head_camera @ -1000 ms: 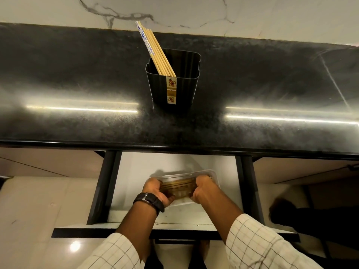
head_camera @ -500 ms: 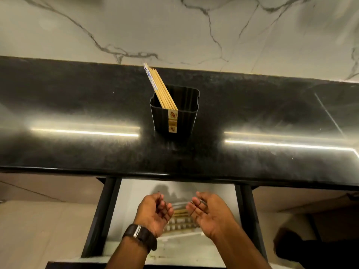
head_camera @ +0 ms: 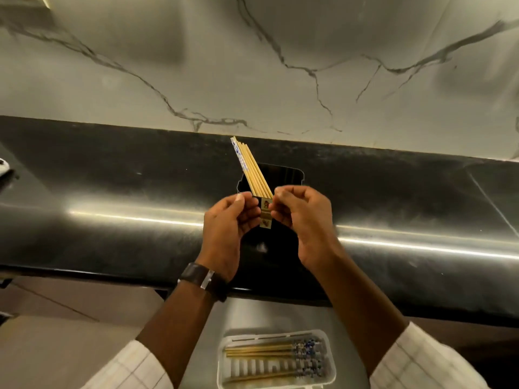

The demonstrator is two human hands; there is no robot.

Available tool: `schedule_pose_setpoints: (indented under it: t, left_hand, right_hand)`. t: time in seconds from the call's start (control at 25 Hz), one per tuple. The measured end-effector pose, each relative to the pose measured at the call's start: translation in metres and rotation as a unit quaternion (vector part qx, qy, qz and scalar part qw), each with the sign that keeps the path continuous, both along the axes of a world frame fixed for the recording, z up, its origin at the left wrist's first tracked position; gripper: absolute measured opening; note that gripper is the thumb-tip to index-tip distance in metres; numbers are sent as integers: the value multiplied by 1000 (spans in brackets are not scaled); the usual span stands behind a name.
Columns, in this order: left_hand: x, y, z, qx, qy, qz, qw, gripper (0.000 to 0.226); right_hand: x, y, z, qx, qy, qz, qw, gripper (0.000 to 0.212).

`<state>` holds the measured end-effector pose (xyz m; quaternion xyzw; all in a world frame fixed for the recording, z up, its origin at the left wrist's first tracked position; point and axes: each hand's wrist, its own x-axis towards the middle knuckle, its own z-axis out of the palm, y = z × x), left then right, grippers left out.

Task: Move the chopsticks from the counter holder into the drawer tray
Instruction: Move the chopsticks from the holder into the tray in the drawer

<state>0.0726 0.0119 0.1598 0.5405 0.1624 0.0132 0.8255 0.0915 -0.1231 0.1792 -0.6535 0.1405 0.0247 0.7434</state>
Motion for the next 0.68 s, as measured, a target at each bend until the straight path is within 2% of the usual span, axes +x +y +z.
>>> schedule_pose_setpoints:
  t: [0.08,0.16,0.32,0.44,0.56,0.68]
  left_hand:
    - [18,3,6,6,-25,7,1000,24]
    - [31,4,10,-26,-26,12,999,22]
    - [48,14,9,-110,17,35,993,31]
    - [51,20,6,-125,27,35,991,29]
    - [53,24,6,-125,35,26,991,30]
    - [56,29,6,-121,51,22,991,32]
  right_hand:
    - [32,10,9,-95,-59,5,994,10]
    - [65,21,13,-186,-110,26,976,10]
    - [123,50,-1,-368,-186,92,906,19]
    - [145,72,-18,-479,-195,93,851,36]
    - [152,81,-28,-554,-216,49,802,34]
    - [154,79,-31,-569,-222,30,791,26]
